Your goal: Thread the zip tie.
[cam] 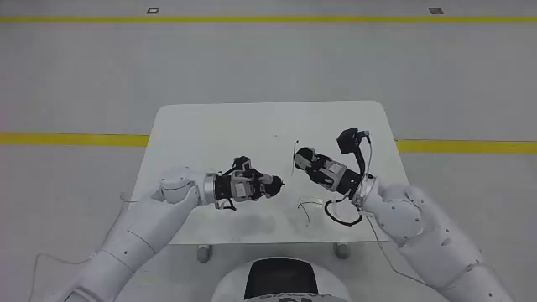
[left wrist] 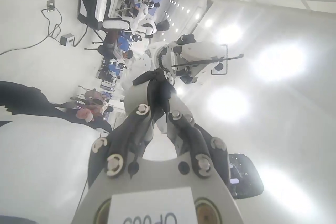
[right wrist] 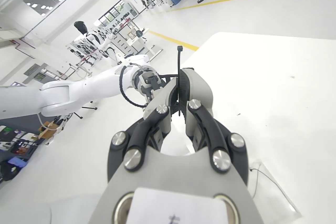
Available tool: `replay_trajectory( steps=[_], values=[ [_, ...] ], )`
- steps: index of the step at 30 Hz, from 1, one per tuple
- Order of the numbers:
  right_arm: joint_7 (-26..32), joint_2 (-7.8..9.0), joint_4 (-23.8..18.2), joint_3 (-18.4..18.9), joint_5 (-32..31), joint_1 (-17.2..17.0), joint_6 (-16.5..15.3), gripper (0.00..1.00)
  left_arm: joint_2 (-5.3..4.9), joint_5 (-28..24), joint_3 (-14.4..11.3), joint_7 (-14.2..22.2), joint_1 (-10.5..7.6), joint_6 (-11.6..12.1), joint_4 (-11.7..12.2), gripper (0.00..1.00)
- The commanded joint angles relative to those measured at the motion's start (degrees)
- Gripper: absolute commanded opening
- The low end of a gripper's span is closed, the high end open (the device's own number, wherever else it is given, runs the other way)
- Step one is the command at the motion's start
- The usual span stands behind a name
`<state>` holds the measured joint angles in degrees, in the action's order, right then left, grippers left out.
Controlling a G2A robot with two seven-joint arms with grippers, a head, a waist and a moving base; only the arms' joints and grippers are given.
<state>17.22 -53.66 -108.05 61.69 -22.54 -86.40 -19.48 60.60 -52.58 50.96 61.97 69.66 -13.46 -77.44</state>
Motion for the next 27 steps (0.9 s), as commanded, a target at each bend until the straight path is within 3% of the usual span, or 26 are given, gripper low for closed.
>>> replay_trajectory(
  steps=[1,4,10,12,16,27],
  values=[
    [-1.3,0.72,0.2,-1.0,-0.7,0.3,0.0,0.00,0.02,0.0,-0.2,-0.2,-0.08,0.0,0.0,0.00],
    [-3.5,1.94,0.2,-2.6,-1.1,0.7,0.0,0.00,0.02,0.6,-0.2,-0.7,-0.32,0.9,0.0,0.00],
    [-3.5,1.94,0.2,-2.6,-1.1,0.7,0.0,0.00,0.02,0.6,-0.2,-0.7,-0.32,0.9,0.0,0.00],
    [-3.9,1.84,0.1,-2.7,-1.3,0.6,0.0,0.00,0.07,0.8,-0.4,-2.4,0.00,0.9,-0.6,0.00],
    [-4.3,1.62,-0.3,-3.4,-2.6,0.6,0.0,0.00,0.06,-0.2,-0.5,-2.7,0.07,-0.4,-0.7,0.00],
    [-4.7,1.81,-0.1,-4.1,-4.0,0.9,0.0,0.00,-0.07,-0.6,-0.6,-2.5,-0.02,-0.8,-0.4,0.00]
  ],
)
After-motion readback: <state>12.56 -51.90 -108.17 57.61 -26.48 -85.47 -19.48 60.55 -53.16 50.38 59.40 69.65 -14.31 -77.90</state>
